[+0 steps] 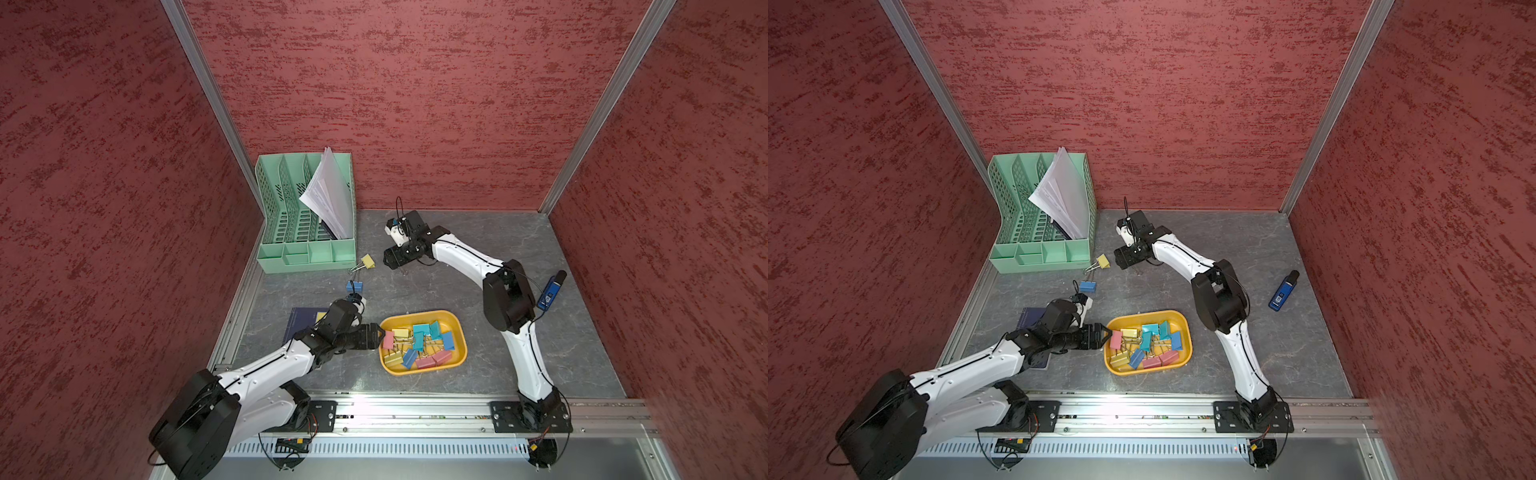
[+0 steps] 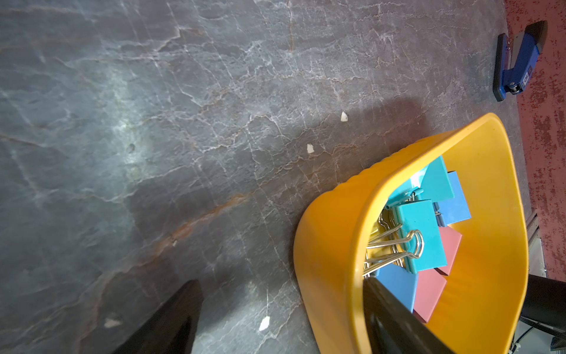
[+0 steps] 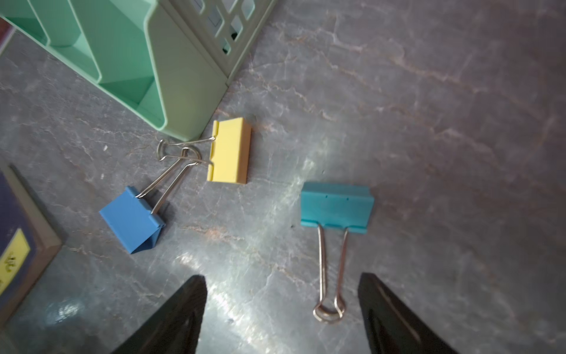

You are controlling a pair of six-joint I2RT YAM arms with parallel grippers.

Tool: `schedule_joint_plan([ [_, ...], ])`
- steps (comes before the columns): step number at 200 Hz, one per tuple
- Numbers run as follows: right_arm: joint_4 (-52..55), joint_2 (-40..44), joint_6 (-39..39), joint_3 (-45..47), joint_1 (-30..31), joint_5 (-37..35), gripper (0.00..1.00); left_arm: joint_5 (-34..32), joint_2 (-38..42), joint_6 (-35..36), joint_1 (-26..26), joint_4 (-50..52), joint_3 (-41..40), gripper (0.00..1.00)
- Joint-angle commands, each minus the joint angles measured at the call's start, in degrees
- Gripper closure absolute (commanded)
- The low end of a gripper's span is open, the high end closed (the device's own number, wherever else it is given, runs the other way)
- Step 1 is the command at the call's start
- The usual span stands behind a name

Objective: Put the binder clips in the storage box
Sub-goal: Pick up the binder clip at the center of the board.

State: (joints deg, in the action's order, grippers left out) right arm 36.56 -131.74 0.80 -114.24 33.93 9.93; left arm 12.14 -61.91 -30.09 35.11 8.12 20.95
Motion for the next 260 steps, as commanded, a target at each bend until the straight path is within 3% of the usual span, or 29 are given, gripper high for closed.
schedule_joint_plan([
  [1,3.0,-4.4,7.2,-4.2,0.3,-5.2,0.11,-0.1,0.0,1.1,0.2,0.9,-0.1,0.15],
  [30,4.8,-8.3,9.4,-9.3,0.2,-5.5,0.07,-0.1,-0.2,1.0,0.3,1.0,0.0,0.15],
  [149,8.3,-17.8,8.6,-20.4,-0.5,-7.5,0.08,-0.2,-0.2,1.0,0.3,1.0,0.1,0.15],
  [175,9.0,-18.6,8.5,-21.7,-0.6,-6.9,0.15,-0.3,-0.4,1.0,0.2,0.9,0.1,0.14],
  [205,8.4,-17.5,7.6,-20.5,-0.6,-8.7,0.38,-0.5,-0.4,1.0,0.3,1.0,0.1,0.15],
  [223,5.5,-14.5,7.0,-16.5,-0.5,-9.3,0.46,-0.4,-0.4,1.0,0.3,1.0,0.1,0.14],
  [260,-1.1,-2.0,4.5,-2.4,0.2,-9.5,0.49,-0.4,-0.4,1.0,0.4,1.0,0.1,0.15],
])
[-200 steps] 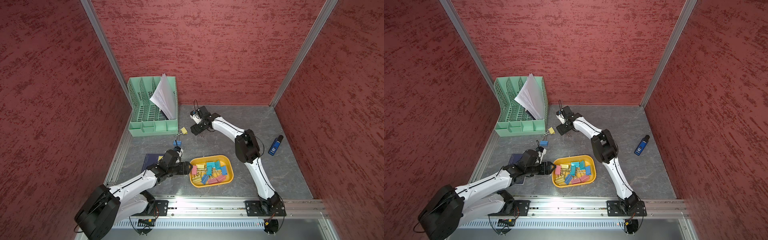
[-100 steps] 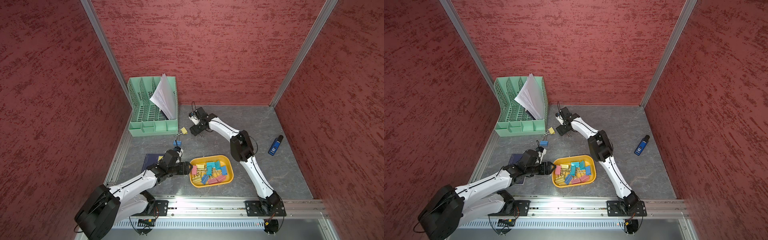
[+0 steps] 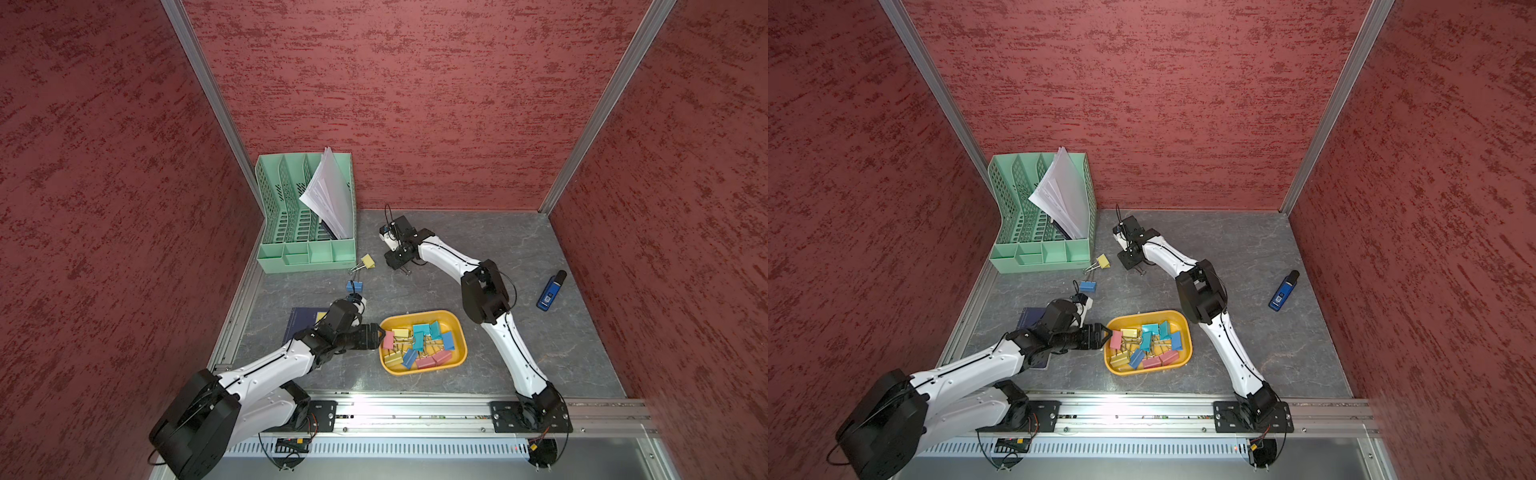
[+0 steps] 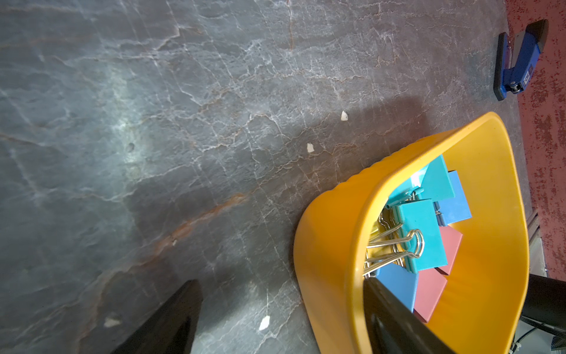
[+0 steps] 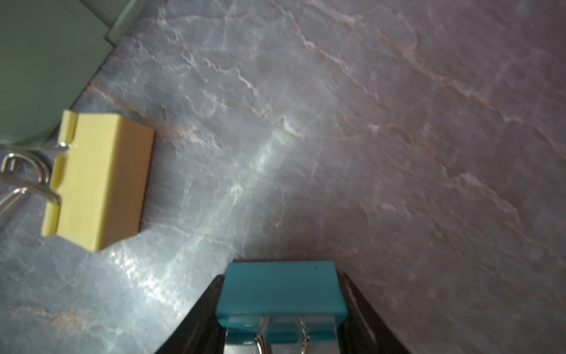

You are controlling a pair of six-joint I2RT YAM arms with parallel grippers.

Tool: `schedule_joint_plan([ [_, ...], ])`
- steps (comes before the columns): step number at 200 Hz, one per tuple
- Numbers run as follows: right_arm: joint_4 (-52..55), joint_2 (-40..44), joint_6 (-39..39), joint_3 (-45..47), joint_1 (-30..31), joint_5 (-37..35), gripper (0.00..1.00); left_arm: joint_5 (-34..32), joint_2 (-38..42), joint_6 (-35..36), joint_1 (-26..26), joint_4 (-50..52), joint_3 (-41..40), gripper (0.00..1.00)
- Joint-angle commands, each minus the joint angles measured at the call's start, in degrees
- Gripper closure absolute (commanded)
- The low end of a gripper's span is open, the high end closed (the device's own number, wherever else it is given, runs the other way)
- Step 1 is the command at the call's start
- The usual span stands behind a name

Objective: Put the binder clips in the storage box
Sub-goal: Pick up the binder clip at the center of the board, then place the binder clip in the storage box.

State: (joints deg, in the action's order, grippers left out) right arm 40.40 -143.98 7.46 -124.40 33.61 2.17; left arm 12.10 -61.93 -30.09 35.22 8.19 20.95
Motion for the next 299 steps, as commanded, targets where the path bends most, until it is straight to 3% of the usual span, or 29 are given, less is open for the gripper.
schedule_joint_plan([
  [1,-5.2,10.8,-2.2,8.2,0.5,-1.7,0.49,-0.3,-0.4,1.0,0.2,0.9,0.1,0.15],
  [63,-14.5,38.9,-12.4,43.3,7.0,2.8,0.50,-0.2,-0.4,1.2,0.3,0.7,0.1,0.14],
  [111,-17.2,47.2,-19.9,57.4,17.0,-0.2,0.48,-0.4,-0.4,1.1,0.4,0.9,0.1,0.14],
  [232,-18.5,50.7,-29.6,66.8,26.1,-4.7,0.46,-0.8,0.3,1.1,0.5,1.0,0.0,0.14],
  [273,-19.5,52.7,-30.5,68.8,26.3,-5.7,0.19,-0.4,0.2,1.3,0.5,0.9,0.0,0.14],
  [299,-18.4,57.3,-29.2,69.3,26.2,-7.8,0.11,0.1,-0.1,1.4,0.5,0.4,0.6,0.14],
])
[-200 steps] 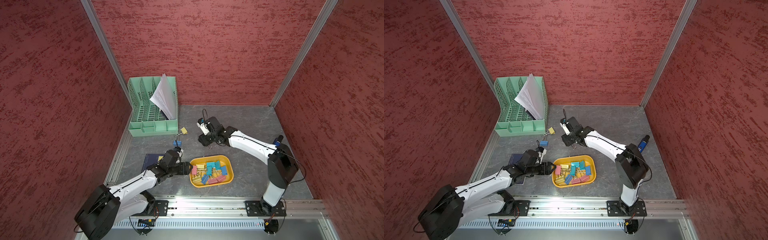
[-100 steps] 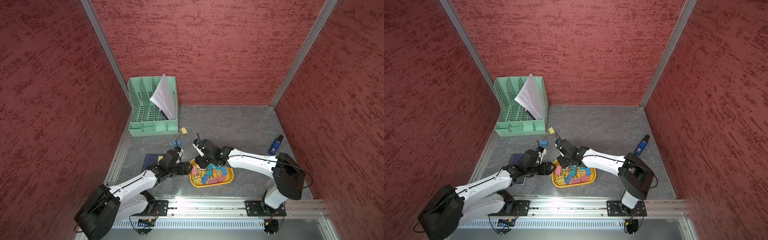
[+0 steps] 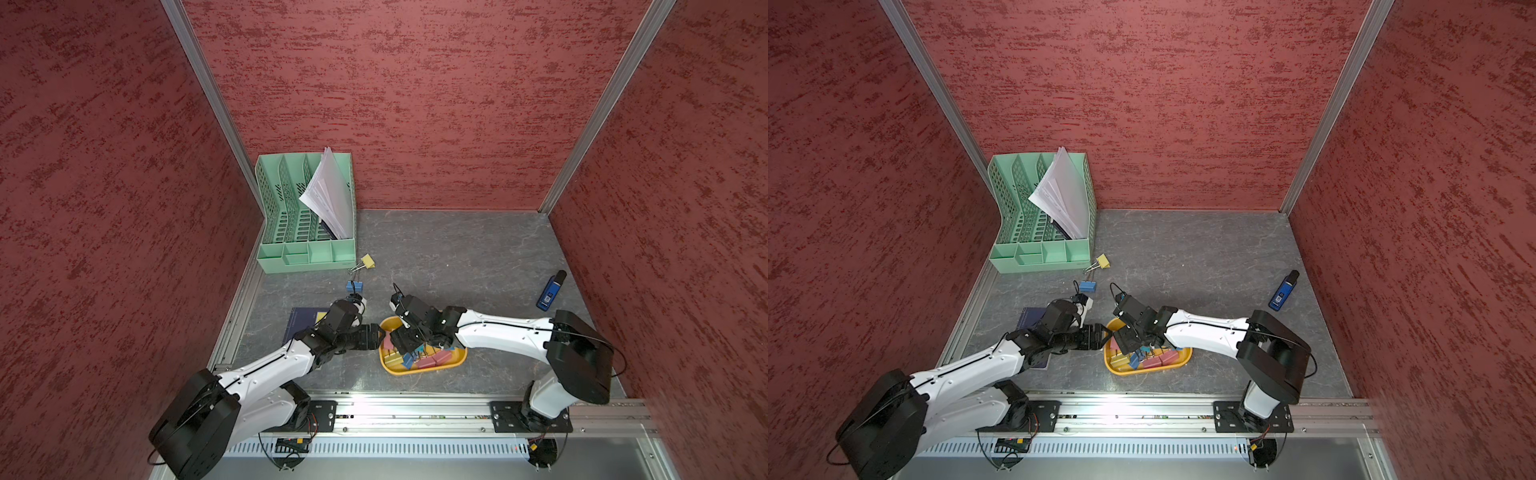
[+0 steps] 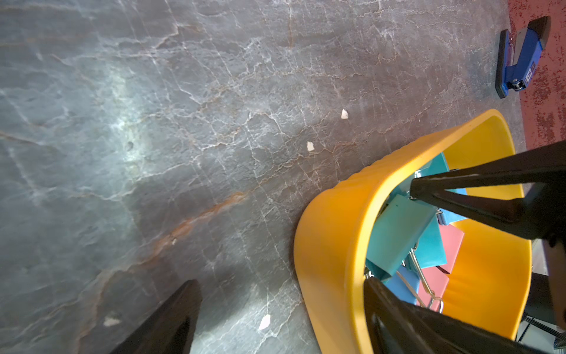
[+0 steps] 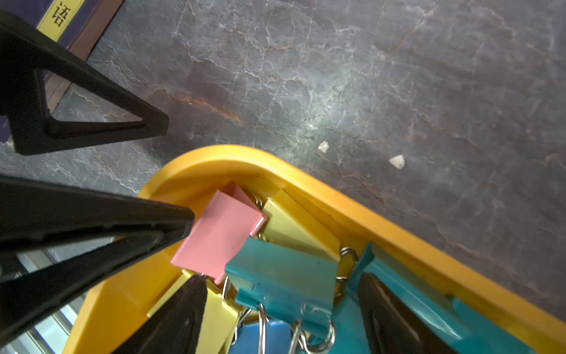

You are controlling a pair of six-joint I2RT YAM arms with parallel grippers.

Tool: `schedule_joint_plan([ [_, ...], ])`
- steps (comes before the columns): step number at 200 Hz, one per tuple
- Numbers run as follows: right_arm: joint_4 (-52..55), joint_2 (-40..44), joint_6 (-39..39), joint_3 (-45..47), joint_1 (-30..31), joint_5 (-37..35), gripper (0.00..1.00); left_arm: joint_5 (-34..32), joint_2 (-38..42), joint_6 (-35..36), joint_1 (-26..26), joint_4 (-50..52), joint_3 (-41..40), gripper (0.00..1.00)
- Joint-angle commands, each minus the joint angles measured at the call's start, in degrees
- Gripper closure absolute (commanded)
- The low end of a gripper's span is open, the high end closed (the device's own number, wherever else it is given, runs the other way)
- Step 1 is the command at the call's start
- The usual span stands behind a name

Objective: Put the binder clips in the storage box
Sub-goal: Place the binder clip in the storage box, then adjust the binder clip at the center of the board.

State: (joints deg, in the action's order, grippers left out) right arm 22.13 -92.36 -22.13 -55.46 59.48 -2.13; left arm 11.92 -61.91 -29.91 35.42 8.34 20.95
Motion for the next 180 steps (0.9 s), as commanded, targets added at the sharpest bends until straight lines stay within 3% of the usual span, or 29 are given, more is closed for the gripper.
schedule_joint_plan([
  [1,0.0,6.0,0.4,0.2,0.3,-3.6,0.11,0.3,-0.1,1.3,0.3,0.2,0.7,0.14],
  [25,4.6,11.9,2.2,-0.1,-1.5,-7.2,0.10,1.0,-0.1,1.6,0.3,0.4,2.7,0.13],
  [64,12.2,19.2,-1.0,4.2,-14.3,-9.2,0.11,1.2,0.5,3.1,0.3,2.4,7.7,0.10],
  [89,13.0,19.0,-2.1,7.1,-18.1,-8.3,0.13,-0.3,0.5,5.1,0.1,4.9,12.0,0.09],
  [128,7.8,17.2,-3.0,11.8,-19.8,-6.1,0.16,-6.9,-1.2,4.7,-3.2,7.3,18.5,0.06],
  [167,7.4,15.3,-2.9,12.4,-19.8,-5.8,0.21,-3.8,-11.7,5.6,-11.2,6.8,25.4,0.06],
  [180,7.4,15.1,-3.1,12.8,-19.8,-5.8,0.27,-2.8,-15.7,7.1,-12.8,6.7,28.0,0.07],
])
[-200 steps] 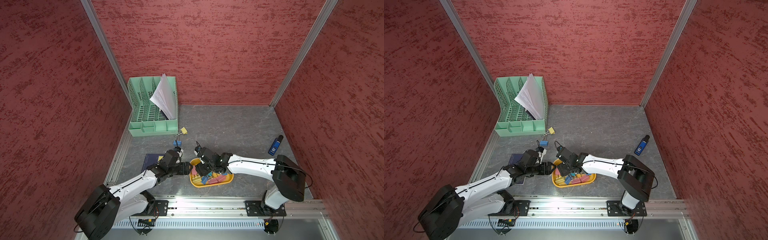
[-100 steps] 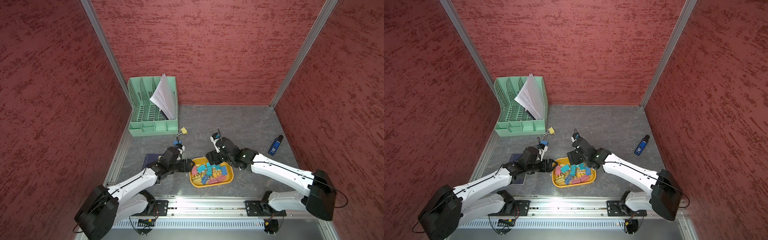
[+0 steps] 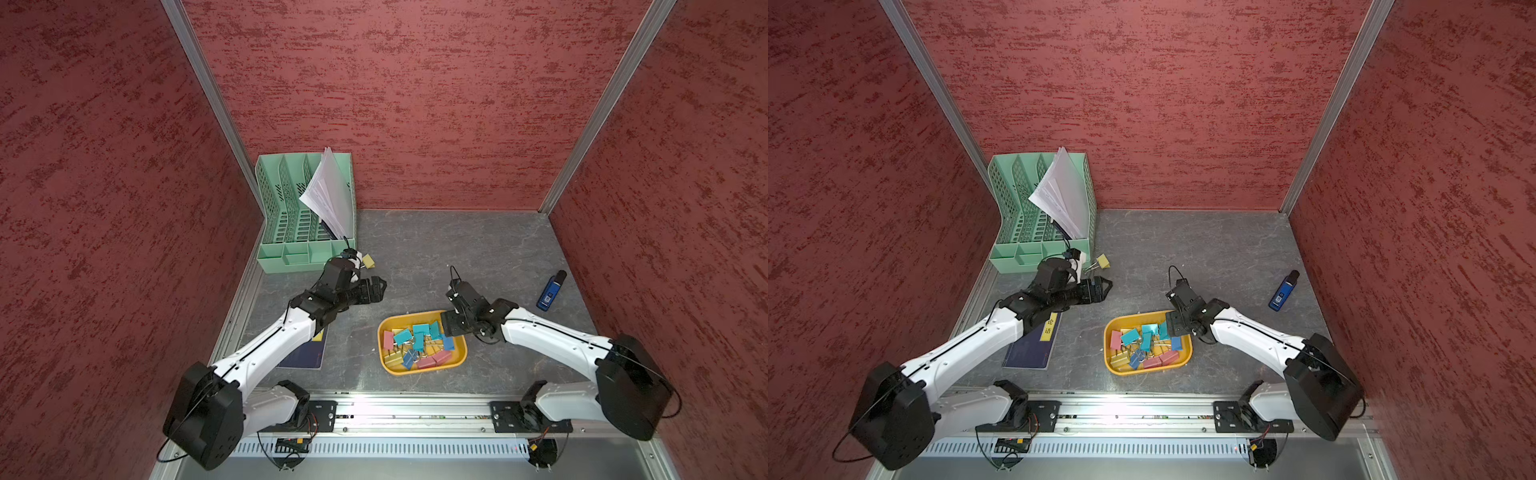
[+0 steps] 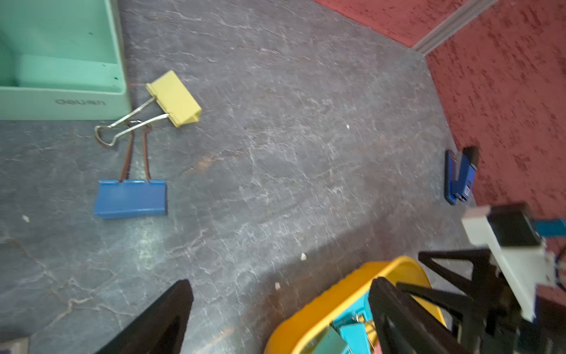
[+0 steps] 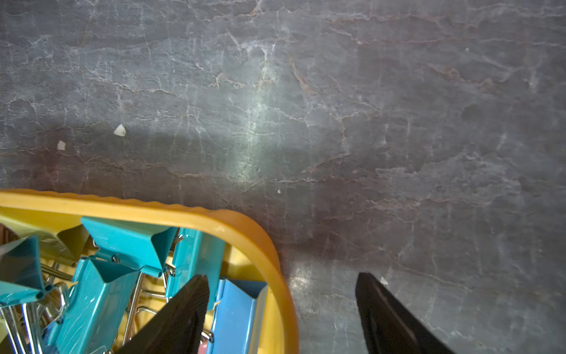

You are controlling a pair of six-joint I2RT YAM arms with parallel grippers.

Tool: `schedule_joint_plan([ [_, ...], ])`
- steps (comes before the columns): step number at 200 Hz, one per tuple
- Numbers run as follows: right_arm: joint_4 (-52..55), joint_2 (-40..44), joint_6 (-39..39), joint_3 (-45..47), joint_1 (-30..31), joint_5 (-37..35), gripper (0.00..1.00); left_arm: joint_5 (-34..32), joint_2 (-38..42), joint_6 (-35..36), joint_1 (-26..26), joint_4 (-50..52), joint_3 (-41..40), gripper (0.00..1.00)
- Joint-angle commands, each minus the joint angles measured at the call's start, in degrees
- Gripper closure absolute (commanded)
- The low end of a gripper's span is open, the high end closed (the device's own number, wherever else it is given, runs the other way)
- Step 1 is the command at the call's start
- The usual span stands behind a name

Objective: Put the binder clips in the storage box
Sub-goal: Adjust the binder clip at the center of the board.

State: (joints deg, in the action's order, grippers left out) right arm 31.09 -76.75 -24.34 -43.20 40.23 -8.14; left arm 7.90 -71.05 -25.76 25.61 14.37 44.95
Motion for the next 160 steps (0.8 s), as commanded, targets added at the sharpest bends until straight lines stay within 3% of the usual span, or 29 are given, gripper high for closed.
schedule_joint_plan([
  [1,-1.6,-0.5,-1.0,0.6,-0.6,0.2,0.27,1.3,-6.8,3.1,-3.1,0.7,4.2,0.07],
  [27,-2.0,0.1,-1.5,1.7,-0.6,0.6,0.38,1.8,-13.7,5.5,-6.6,1.5,9.4,0.07],
  [76,-1.8,1.8,-1.2,1.8,-0.6,1.0,0.40,-0.9,-25.2,10.8,-10.7,4.7,19.4,0.10],
  [106,-2.2,1.7,-0.9,1.9,-0.6,1.3,0.40,-0.7,-29.5,13.7,-10.9,5.4,22.2,0.31],
  [140,-3.2,1.1,-0.4,2.0,-0.6,2.0,0.41,1.5,-30.2,15.6,-9.7,2.2,21.6,0.46],
  [160,-3.6,0.5,-0.2,1.7,-0.6,2.2,0.42,2.5,-32.7,16.2,-9.5,2.4,24.0,0.60],
])
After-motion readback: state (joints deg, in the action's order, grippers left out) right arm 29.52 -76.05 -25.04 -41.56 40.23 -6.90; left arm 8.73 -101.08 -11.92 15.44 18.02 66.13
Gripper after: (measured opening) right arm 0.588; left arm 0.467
